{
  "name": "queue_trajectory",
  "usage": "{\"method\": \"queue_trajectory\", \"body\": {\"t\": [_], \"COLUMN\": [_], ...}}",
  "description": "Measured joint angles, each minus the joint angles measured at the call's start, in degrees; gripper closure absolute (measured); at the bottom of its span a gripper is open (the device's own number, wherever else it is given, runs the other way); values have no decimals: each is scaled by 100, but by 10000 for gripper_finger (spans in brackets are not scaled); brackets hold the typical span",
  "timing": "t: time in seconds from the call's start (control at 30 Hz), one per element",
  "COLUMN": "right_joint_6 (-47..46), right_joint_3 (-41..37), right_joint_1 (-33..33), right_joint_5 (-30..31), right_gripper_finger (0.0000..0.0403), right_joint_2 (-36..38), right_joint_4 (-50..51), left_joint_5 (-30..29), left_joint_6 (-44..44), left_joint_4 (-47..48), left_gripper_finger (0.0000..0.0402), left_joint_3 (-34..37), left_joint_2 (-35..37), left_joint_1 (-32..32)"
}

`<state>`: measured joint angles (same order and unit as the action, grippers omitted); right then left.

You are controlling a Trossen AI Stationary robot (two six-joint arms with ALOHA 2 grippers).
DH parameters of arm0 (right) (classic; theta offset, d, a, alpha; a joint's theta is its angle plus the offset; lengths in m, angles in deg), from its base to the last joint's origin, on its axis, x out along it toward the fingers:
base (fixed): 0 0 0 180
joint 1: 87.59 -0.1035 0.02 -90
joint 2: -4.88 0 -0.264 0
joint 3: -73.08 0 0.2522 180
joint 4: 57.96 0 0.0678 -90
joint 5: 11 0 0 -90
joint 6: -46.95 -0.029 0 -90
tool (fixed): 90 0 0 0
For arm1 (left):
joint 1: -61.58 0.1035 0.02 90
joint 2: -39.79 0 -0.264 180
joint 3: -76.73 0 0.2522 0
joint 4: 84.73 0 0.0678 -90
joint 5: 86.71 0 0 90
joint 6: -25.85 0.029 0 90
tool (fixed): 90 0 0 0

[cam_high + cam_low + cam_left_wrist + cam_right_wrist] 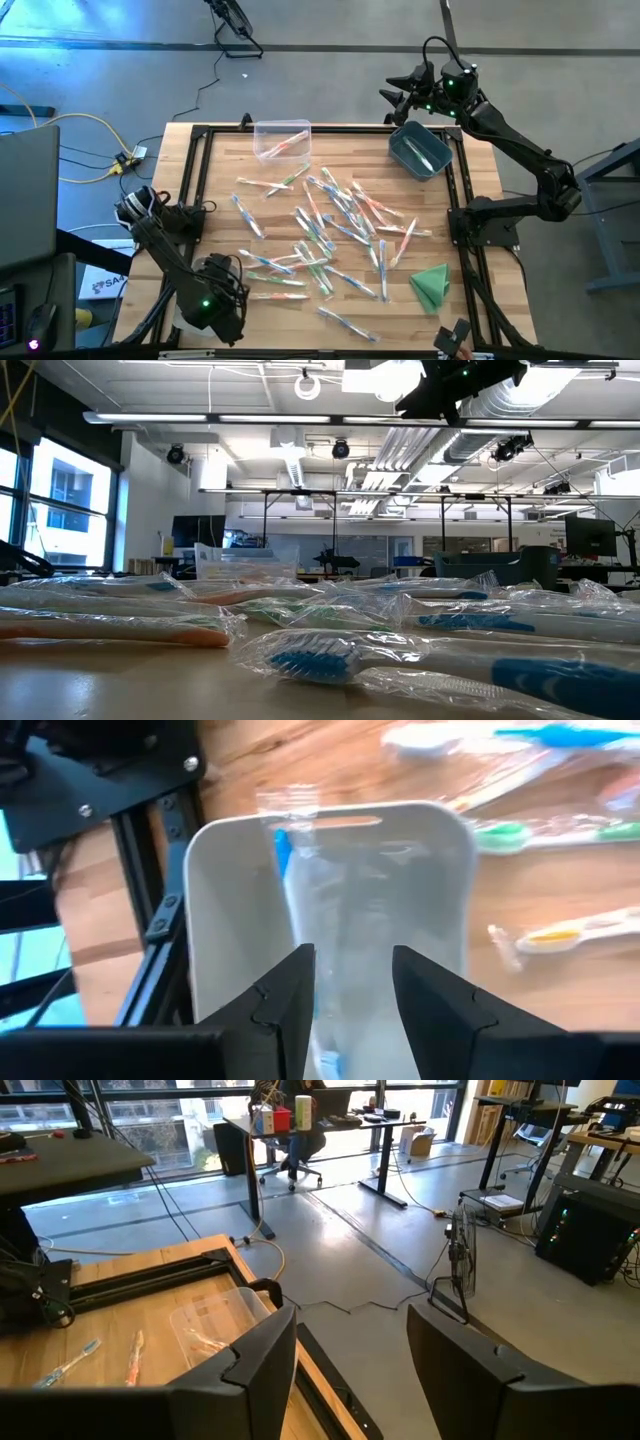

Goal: Pick & Place Toothbrushes
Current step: Put the orange toothbrush into the transparent bin

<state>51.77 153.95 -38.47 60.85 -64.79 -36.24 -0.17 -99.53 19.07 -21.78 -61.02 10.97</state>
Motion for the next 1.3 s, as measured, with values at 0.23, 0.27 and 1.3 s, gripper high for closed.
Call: {"method": "queue_trajectory", "body": {"t": [0.23,0.27,1.3], "right_joint_6": [0,0,486], "right_joint_3": [0,0,0], "right_joint_1": [-1,0,1], "right_joint_5": [0,0,20], "right_gripper_finger": [218,218,218], "right_joint_2": [0,0,0], "right_joint_4": [1,1,-1], "left_joint_5": [-583,-663,-1713], "left_joint_6": [106,201,3495], "left_joint_4": [-10,1,-346], "left_gripper_finger": [270,270,271], "left_joint_3": [-168,-186,-192], "left_joint_2": [1,2,2], "left_joint_1": [247,306,2321]}}
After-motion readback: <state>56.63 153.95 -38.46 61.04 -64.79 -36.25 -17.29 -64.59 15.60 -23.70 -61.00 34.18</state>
